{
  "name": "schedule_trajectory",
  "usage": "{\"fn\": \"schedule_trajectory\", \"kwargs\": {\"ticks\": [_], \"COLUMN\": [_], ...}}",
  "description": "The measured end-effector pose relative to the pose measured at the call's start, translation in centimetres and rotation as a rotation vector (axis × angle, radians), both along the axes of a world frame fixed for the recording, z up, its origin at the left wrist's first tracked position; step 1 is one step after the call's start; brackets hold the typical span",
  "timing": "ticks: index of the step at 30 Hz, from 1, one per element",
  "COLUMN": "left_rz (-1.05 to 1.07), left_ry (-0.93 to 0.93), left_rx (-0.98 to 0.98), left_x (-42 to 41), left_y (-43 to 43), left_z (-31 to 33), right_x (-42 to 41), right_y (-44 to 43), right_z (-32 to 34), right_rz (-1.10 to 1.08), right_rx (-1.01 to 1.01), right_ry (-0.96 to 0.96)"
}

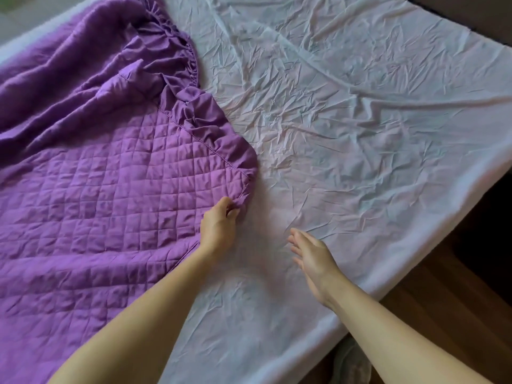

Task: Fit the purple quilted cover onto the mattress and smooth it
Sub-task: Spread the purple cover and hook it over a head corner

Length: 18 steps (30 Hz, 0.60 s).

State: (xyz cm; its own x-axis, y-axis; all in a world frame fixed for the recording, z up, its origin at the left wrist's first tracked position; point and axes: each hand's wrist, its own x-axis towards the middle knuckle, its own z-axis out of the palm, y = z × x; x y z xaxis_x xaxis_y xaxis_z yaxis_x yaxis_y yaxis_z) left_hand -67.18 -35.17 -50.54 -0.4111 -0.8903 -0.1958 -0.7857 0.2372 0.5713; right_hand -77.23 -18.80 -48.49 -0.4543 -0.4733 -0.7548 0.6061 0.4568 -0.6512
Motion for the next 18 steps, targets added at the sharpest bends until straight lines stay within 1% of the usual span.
{"fn": "schedule_trajectory", "kwargs": {"ticks": [2, 4, 5, 7, 10, 12, 14, 16, 17, 18], "left_rz": [0.067, 0.148, 0.179, 0.206, 0.182, 0.152, 0.094, -0.005, -0.046, -0.054], "left_ry": [0.226, 0.418, 0.489, 0.565, 0.597, 0.604, 0.585, 0.506, 0.462, 0.429], "left_rx": [0.11, 0.293, 0.378, 0.483, 0.571, 0.606, 0.6, 0.58, 0.585, 0.585], "left_x": [-0.8, -1.6, -1.8, -2.3, -3.5, -4.9, -6.1, -7.3, -8.0, -9.0], "left_y": [1.0, 2.6, 3.5, 5.5, 8.7, 10.6, 12.1, 13.1, 13.3, 13.2], "left_z": [2.4, 4.6, 5.4, 6.6, 8.0, 8.7, 9.4, 10.2, 10.7, 11.2], "right_x": [-0.5, -1.2, -1.7, -2.8, -4.7, -5.9, -7.1, -8.2, -8.7, -9.6], "right_y": [-0.5, -1.1, -1.4, -1.8, -1.9, -1.7, -1.6, -1.1, -0.7, 0.0], "right_z": [0.8, 1.5, 1.9, 3.1, 4.8, 5.4, 5.7, 5.9, 6.0, 6.3], "right_rz": [-0.004, -0.005, -0.016, -0.052, -0.076, -0.055, -0.084, -0.145, -0.168, -0.16], "right_rx": [-0.014, -0.04, -0.047, -0.061, -0.1, -0.142, -0.156, -0.158, -0.154, -0.145], "right_ry": [-0.01, -0.036, -0.06, -0.116, -0.191, -0.173, -0.093, -0.012, 0.053, 0.162]}}
